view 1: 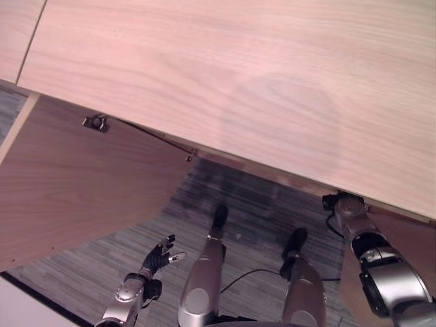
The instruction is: Put the empty folder in the office cabinet
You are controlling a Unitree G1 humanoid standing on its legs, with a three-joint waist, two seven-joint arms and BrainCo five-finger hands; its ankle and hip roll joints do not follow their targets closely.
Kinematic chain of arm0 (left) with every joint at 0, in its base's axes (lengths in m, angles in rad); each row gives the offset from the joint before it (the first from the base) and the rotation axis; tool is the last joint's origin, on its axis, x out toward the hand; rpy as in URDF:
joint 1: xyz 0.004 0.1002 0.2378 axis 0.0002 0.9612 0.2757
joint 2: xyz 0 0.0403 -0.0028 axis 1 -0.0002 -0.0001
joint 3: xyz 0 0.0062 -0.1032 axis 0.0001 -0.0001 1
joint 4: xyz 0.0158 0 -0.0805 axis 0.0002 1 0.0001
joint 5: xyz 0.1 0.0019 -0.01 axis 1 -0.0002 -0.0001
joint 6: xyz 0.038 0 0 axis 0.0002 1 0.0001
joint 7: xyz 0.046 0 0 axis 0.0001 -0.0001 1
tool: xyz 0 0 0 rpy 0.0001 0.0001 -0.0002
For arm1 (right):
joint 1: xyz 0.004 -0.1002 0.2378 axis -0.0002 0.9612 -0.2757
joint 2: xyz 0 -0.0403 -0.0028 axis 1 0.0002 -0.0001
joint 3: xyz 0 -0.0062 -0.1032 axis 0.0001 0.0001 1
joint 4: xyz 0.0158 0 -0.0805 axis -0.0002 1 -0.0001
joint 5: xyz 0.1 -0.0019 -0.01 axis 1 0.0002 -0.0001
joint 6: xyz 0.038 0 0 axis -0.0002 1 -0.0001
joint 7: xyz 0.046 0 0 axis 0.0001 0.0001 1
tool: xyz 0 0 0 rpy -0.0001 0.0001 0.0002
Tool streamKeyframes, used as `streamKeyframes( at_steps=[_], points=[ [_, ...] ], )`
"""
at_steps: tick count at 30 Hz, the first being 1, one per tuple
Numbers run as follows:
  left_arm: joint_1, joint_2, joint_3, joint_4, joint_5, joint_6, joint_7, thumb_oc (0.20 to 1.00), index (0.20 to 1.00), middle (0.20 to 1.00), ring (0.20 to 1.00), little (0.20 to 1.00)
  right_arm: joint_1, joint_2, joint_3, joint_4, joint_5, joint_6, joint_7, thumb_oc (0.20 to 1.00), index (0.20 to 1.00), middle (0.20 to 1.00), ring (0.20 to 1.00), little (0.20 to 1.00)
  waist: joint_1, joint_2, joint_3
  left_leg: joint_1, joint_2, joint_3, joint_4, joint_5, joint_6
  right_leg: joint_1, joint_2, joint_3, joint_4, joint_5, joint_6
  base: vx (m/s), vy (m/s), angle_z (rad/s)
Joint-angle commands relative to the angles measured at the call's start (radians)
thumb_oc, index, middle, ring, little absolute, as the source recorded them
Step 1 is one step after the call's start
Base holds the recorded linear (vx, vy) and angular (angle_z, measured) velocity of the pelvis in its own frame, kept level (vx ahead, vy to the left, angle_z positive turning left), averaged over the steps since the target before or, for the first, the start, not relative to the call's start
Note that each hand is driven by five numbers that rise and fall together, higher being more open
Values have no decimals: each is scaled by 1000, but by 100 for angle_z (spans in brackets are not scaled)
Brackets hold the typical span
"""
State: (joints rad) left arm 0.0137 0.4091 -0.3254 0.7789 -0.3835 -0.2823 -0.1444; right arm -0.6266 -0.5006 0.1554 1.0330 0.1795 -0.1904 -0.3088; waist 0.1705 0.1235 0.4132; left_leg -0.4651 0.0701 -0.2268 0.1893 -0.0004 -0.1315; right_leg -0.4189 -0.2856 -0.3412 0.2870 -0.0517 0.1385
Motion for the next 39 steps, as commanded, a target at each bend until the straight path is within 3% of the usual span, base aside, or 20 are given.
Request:
streamKeyframes(
  at_steps=[1,6,7,12,19,32,36,37,39],
  points=[
    [12,60,-42,-20,-22,-13,6,1000,1000,1000,1000,1000,-8,-60,6,7,69,-26,-2,200,200,200,200,200,21,5,-4,-16,20,-60,-8,-16,-26,33,-47,14,132,-94,53,-8,-1,6],
    [9,83,-69,-41,-35,-10,-2,1000,1000,1000,1000,1000,-102,-145,-8,101,138,-21,4,200,200,200,200,200,38,21,12,-45,12,-63,11,-18,-26,2,-57,13,167,-107,52,2,-20,7],
    [12,86,-73,-43,-35,-9,-4,1000,1000,1000,1000,1000,-119,-165,-7,120,146,-19,5,200,200,200,200,200,38,20,7,-37,15,-63,14,-50,-29,7,-55,22,181,-147,59,87,-57,4],
    [19,142,-124,-78,-33,-11,-34,1000,1000,1000,1000,1000,-328,-350,24,223,218,-16,6,200,200,200,200,200,63,36,5,-57,6,-63,18,-47,-30,-22,-68,25,198,-149,61,-12,-9,9],
    [17,182,-146,-108,-44,-5,-52,1000,1000,1000,1000,1000,-515,-476,76,250,294,-19,-8,200,200,200,200,200,73,31,-7,-63,-1,-68,23,-48,-32,-24,-76,24,203,-147,63,-2,0,0],
    [4,172,-129,-79,-48,4,-57,1000,1000,1000,1000,1000,-465,-463,30,245,364,-23,19,200,200,200,200,200,76,13,-29,-53,-1,-81,11,-44,-36,7,-75,8,175,-136,65,-7,-1,3],
    [3,137,-99,-38,-47,8,-47,1000,1000,1000,1000,1000,-308,-356,-44,180,390,-40,44,200,200,200,200,200,67,2,-37,-23,7,-76,-21,-36,-39,42,-66,-2,128,-115,69,-32,21,4],
    [3,129,-93,-30,-45,7,-46,1000,1000,1000,1000,1000,-276,-327,-53,159,393,-45,52,200,200,200,200,200,66,3,-32,-28,4,-76,-30,-2,-37,37,-67,-13,110,-72,63,-114,79,3],
    [8,109,-78,-11,-41,8,-41,1000,1000,1000,1000,1000,-199,-255,-72,111,396,-56,62,200,200,200,200,200,54,-4,-37,-10,11,-71,-57,7,-36,51,-60,-14,82,-57,65,-53,64,-7]
  ],
)
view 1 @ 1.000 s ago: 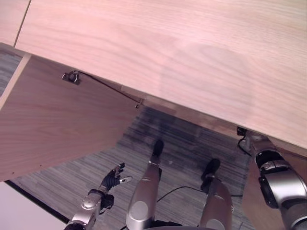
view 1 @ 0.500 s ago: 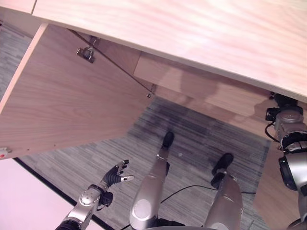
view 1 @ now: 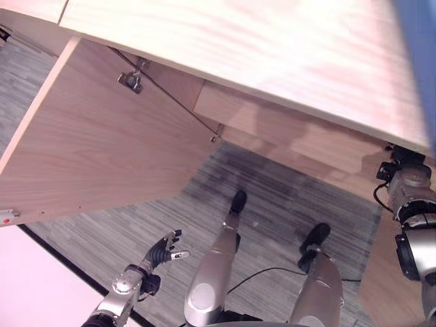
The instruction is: Put the empty folder in the office cabinet
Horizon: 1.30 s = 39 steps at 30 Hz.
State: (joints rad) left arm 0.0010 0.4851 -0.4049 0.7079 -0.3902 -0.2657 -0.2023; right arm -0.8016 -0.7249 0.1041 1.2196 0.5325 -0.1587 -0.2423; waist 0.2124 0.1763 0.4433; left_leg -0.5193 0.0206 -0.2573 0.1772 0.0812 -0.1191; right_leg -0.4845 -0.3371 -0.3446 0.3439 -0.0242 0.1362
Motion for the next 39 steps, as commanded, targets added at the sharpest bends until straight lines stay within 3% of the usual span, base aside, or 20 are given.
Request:
streamKeyframes(
  at_steps=[1,7,10,16,23,24,25,28,30,33,37,39],
  points=[
    [23,25,10,66,-38,-8,20,1000,1000,1000,1000,1000,13,1,-32,-101,47,-94,-4,200,200,200,200,200,6,-60,-71,53,63,-37,-57,-69,-48,124,-6,-12,10,-76,68,13,42,-13],
    [61,-39,111,112,-32,5,28,1000,1000,1000,1000,1000,389,230,-80,-403,-23,-124,31,200,200,200,200,200,-49,-96,-103,127,79,-20,-126,-55,-48,199,14,-20,-94,-25,78,46,51,-12],
    [89,-54,173,153,-5,13,19,1000,1000,1000,1000,1000,625,321,-82,-537,-93,-107,87,200,200,200,200,200,-85,-127,-149,197,86,-8,-180,-51,-48,281,21,-32,-178,20,92,149,84,-4],
    [96,-60,214,193,33,16,20,1000,1000,1000,1000,1000,779,367,-16,-623,-182,-74,161,200,200,200,200,200,-124,-165,-211,284,80,21,-242,-41,-44,369,19,-38,-272,89,112,106,97,-7],
    [89,-83,250,253,65,20,40,1000,1000,1000,1000,1000,850,433,89,-585,-261,-24,234,200,200,200,200,200,-166,-209,-287,389,48,88,-264,-78,-21,420,8,28,-336,194,126,56,157,-19],
    [86,-84,259,258,60,20,43,1000,1000,1000,1000,1000,845,443,95,-575,-263,-17,236,699,699,699,699,699,-170,-218,-290,403,44,103,-264,-82,-19,416,5,43,-338,242,126,-43,136,-49],
    [82,-92,264,269,54,23,46,1000,1000,1000,1000,1000,839,452,104,-563,-268,-14,233,1000,1000,1000,1000,1000,-169,-218,-293,412,46,122,-264,-86,-15,414,10,52,-345,231,126,-72,142,-57],
    [74,-92,278,290,59,30,53,1000,1000,1000,1000,1000,823,471,121,-516,-273,0,235,1000,1000,1000,1000,1000,-168,-213,-292,437,54,165,-264,-84,1,400,19,54,-292,203,126,-98,148,-55],
    [71,-93,287,306,55,33,57,1000,1000,1000,1000,1000,813,478,129,-479,-272,5,238,1000,1000,1000,1000,1000,-163,-204,-284,442,51,187,-258,-71,19,411,45,71,-212,132,125,-171,212,-66],
    [75,-96,317,347,44,45,62,1000,1000,1000,1000,1000,809,481,131,-434,-273,9,245,1000,1000,1000,1000,1000,-158,-184,-297,433,50,211,-243,-42,40,437,149,107,-92,24,103,-200,147,-39],
    [88,-118,342,387,34,49,64,1000,1000,1000,1000,1000,801,478,129,-395,-294,18,234,1000,1000,1000,1000,1000,-122,-201,-314,431,33,232,-234,-23,35,536,184,95,-185,-62,56,-154,-65,-28],
    [99,-134,351,405,27,48,69,1000,1000,1000,1000,1000,788,465,127,-357,-295,21,228,1000,1000,1000,1000,1000,-121,-191,-323,429,41,238,-237,-9,24,552,203,124,-233,-70,42,-143,-113,-10]
  ],
)
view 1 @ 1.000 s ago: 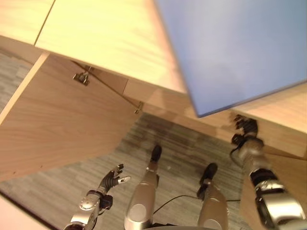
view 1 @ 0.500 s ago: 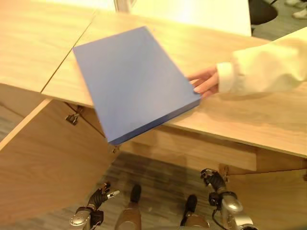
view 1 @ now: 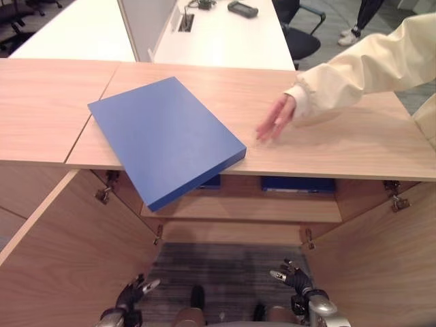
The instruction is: Put the empty folder in the office cabinet
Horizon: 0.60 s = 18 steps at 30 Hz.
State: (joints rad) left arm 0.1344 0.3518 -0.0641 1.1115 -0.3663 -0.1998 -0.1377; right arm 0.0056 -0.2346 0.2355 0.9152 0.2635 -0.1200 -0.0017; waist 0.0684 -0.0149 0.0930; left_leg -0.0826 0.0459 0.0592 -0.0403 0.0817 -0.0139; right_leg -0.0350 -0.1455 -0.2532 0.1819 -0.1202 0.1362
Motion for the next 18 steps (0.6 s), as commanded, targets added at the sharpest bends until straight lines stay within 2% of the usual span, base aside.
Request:
streamKeyframes(
  at_steps=[1,5,6,8,12,13,14,16,18],
  points=[
    [-30,-10,15,14,-1,-16,5,1000,1000,1000,1000,1000,-26,-32,-6,-54,-28,-17,-16,1000,1000,1000,1000,1000,24,2,24,-11,19,-75,-22,-1,-87,117,19,41,-104,24,35,-95,-74,-4],
    [-19,-33,23,35,-4,-15,5,1000,1000,1000,1000,1000,-34,-52,-12,-44,-25,-20,-17,1000,1000,1000,1000,1000,22,16,25,-25,35,-79,-16,28,-113,150,35,42,-174,25,16,-158,-74,-1],
    [-18,-43,25,37,-8,-16,6,1000,1000,1000,1000,1000,-38,-68,-17,-38,-20,-21,-23,1000,1000,1000,1000,1000,23,20,36,-49,43,-84,7,42,-128,159,35,47,-197,31,10,-289,-32,-1],
    [-20,-50,25,38,-14,-16,8,1000,1000,1000,1000,1000,-41,-81,-22,-17,-18,-23,-29,1000,1000,1000,1000,1000,26,19,49,-71,37,-114,48,32,-134,155,34,53,-202,39,5,-256,-22,-3],
    [-97,-40,38,79,-12,4,20,1000,1000,1000,1000,1000,-33,-87,5,28,-44,-8,-17,1000,1000,1000,1000,1000,-21,-2,29,-8,58,-86,113,-53,-129,112,2,59,-193,72,2,-122,48,-16],
    [-97,-40,38,79,-12,4,20,1000,1000,1000,1000,1000,-33,-87,5,28,-44,-8,-17,1000,1000,1000,1000,1000,-20,-1,31,-5,59,-85,116,-57,-130,114,3,60,-192,70,2,-101,76,-26],
    [-96,-52,44,79,-10,5,36,1000,1000,1000,1000,1000,-12,-80,0,61,-43,0,-11,1000,1000,1000,1000,1000,-46,-6,4,60,69,-74,148,-105,-128,93,-7,62,-189,81,-3,-56,52,-12],
    [-98,-57,42,81,-6,3,42,1000,1000,1000,1000,1000,-5,-76,-4,74,-41,1,-12,1000,1000,1000,1000,1000,-57,-6,-4,83,76,-58,155,-111,-132,89,-9,56,-192,86,-2,-58,88,10],
    [-95,-70,30,68,6,1,50,1000,1000,1000,1000,1000,24,-61,-13,92,-42,6,-10,1000,1000,1000,1000,1000,-80,10,-23,133,97,-6,93,-118,-130,94,-4,39,-204,91,7,-4,121,12]
  ],
)
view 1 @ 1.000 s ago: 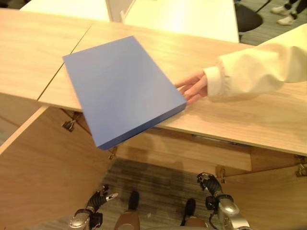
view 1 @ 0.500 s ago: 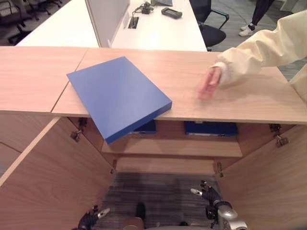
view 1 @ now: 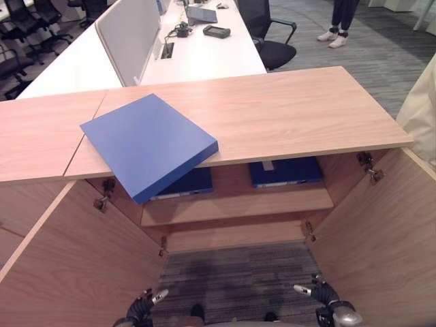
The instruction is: Put the empty folder in the office cabinet
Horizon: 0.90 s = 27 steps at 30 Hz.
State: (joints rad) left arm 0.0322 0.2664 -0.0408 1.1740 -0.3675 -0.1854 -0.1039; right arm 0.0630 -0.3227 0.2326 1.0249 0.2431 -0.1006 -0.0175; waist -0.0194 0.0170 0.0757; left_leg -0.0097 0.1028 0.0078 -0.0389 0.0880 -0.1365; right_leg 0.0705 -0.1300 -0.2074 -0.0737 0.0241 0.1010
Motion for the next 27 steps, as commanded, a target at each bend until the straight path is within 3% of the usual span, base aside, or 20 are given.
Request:
streamKeyframes(
  at_steps=[1,10,21,22,27],
  points=[
    [4,16,3,4,20,-12,22,1000,1000,1000,1000,1000,-28,33,-12,-16,-27,-11,3,1000,1000,1000,1000,1000,6,-17,-15,73,35,49,59,-124,-7,-8,-16,-7,48,-49,46,30,68,14],
    [-64,45,-20,-18,58,-28,88,1000,1000,1000,1000,1000,-39,64,-8,38,-25,-3,-14,1000,1000,1000,1000,1000,7,-25,-48,138,10,39,-48,-118,3,29,-37,-8,-1,-5,74,49,71,1],
    [-140,71,-43,-84,98,-53,178,1000,1000,1000,1000,1000,-41,88,0,64,-26,-1,-40,1000,1000,1000,1000,1000,2,-35,-74,155,-4,33,-48,-137,11,54,-56,-4,-12,0,89,13,33,2],
    [-106,71,-48,-147,99,-84,181,1000,1000,1000,1000,1000,-43,95,-5,66,-25,-7,-50,1000,1000,1000,1000,1000,13,-37,-67,154,-3,29,-48,-138,13,54,-57,-6,-11,2,90,0,0,0],
    [36,53,-16,-326,70,-102,158,1000,1000,1000,1000,1000,-33,101,-36,45,-26,-18,-54,1000,1000,1000,1000,1000,67,-44,-36,130,-7,9,-48,-125,19,45,-57,-40,-6,6,93,-91,-8,0]
  ],
)
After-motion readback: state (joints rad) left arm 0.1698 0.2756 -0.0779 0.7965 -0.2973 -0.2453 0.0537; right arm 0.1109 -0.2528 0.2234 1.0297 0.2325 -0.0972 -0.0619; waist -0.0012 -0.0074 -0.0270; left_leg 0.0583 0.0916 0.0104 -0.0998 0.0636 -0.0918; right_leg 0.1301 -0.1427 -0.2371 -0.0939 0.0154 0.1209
